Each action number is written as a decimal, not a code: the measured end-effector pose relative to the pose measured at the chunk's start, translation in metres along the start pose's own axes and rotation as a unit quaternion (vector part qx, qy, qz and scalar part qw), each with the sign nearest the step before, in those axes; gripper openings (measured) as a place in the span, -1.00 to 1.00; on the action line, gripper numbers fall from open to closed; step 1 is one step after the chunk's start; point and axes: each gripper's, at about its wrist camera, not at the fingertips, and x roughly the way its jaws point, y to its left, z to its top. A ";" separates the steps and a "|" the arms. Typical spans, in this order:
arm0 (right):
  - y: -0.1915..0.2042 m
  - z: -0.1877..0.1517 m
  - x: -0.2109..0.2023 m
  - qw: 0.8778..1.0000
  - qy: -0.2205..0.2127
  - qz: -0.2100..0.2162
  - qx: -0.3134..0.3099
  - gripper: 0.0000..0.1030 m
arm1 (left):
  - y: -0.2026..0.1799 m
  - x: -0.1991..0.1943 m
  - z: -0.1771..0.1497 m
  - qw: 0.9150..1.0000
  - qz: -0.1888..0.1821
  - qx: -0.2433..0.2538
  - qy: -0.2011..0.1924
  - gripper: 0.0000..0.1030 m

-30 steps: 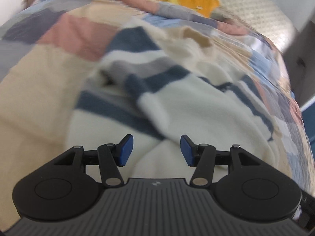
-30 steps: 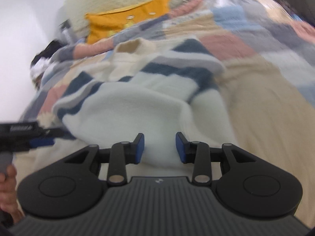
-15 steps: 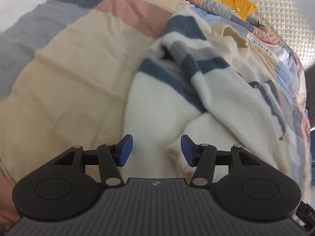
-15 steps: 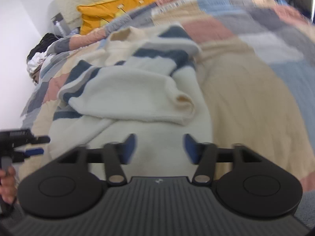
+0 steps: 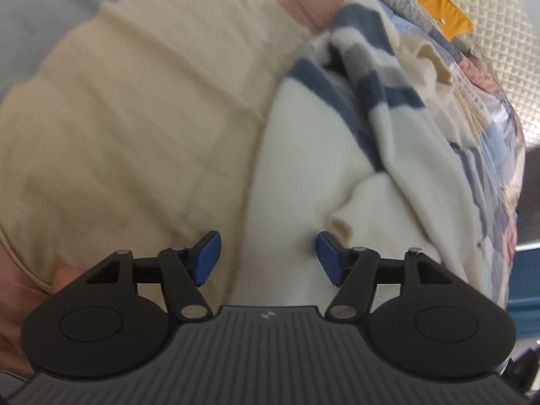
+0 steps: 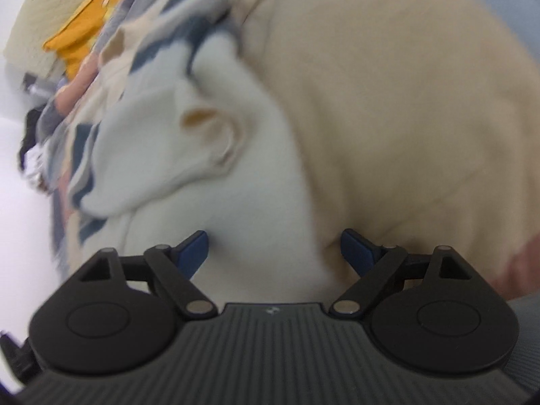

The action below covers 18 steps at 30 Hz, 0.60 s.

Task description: Fold large clothes

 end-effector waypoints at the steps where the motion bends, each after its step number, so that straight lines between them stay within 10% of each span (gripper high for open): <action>1: 0.003 -0.001 0.002 1.000 0.004 0.001 -0.004 0.72 | -0.003 0.002 -0.001 1.000 -0.005 0.007 0.007 0.33; 18: 0.034 -0.021 -0.006 0.988 0.013 0.118 -0.101 0.29 | -0.029 0.028 -0.035 0.984 -0.026 0.091 0.150 0.31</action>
